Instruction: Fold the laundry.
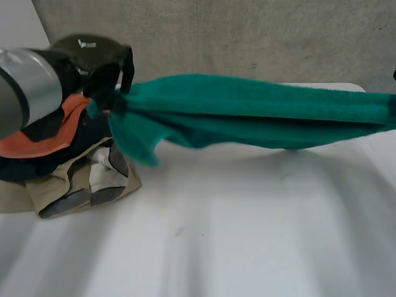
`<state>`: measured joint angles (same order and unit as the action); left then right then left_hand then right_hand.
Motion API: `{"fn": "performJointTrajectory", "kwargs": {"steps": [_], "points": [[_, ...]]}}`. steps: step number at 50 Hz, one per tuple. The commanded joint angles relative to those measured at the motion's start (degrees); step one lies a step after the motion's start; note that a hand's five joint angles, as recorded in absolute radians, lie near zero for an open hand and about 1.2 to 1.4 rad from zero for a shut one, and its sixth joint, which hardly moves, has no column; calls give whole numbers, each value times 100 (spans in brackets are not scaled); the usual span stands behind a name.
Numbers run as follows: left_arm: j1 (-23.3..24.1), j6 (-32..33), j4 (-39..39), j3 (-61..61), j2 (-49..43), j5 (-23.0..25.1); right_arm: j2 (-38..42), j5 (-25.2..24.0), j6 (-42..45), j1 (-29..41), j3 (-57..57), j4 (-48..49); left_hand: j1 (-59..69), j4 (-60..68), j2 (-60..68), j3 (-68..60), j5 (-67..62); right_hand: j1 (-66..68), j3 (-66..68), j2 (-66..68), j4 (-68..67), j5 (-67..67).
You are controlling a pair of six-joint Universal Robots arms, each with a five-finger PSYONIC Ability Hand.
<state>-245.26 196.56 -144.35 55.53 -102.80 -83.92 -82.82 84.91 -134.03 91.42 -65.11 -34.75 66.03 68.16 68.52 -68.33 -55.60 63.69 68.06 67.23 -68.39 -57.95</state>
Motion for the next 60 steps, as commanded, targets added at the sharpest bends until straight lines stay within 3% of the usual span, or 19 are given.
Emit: {"fn": "performJointTrajectory", "kwargs": {"steps": [1,8,13,17,19,24,29,37,47,52,60], "points": [[-163,40,109,-86,-1065,588,652,-212,-9,112,-45,-243,1397,1184,1148,-1167,-1440,1631,1194,1277,-1161,-1205],[-40,58,-32,-1701,-3034,34,2040,289,-114,455,305,389,1397,1184,1148,-1167,-1440,1631,1194,1277,-1161,-1205],[92,102,-374,-3318,-3571,-63,2762,860,-307,789,1183,1390,1397,1184,1148,-1167,-1440,1631,1194,1277,-1161,-1205],[206,58,-1497,-4111,-3441,-98,2912,1221,-579,851,2063,2410,1397,1184,1148,-1167,-1440,1631,1194,1277,-1161,-1205],[250,-56,-2525,-4060,-3142,-186,2869,1309,-834,842,2292,3042,1397,1184,1148,-1167,-1440,1631,1194,1277,-1161,-1205],[268,-364,-4500,-3017,-2378,-519,2413,1230,-1142,825,2214,4395,1397,1184,1148,-1167,-1440,1631,1194,1277,-1161,-1205],[172,-381,-5480,-2030,-1903,-661,2043,1055,-1186,746,1836,4802,1397,1184,1148,-1167,-1440,1631,1194,1277,-1161,-1205],[58,-399,-5315,-187,-1621,-20,1910,211,-1186,711,563,4109,1397,1184,1148,-1167,-1440,1631,1194,1277,-1161,-1205],[-39,-84,-5148,1749,-2059,-19,2174,-360,-914,684,-932,3309,1397,1184,1148,-1167,-1440,1631,1194,1277,-1161,-1205],[-57,136,-4858,1988,-2288,-19,2736,-686,-721,711,-1320,2949,1397,1184,1148,-1167,-1440,1631,1194,1277,-1161,-1205],[-145,278,-4488,1962,-2333,-72,3308,-572,-860,579,-1039,2386,1397,1184,1148,-1167,-1440,1213,776,859,-742,-786]]}}
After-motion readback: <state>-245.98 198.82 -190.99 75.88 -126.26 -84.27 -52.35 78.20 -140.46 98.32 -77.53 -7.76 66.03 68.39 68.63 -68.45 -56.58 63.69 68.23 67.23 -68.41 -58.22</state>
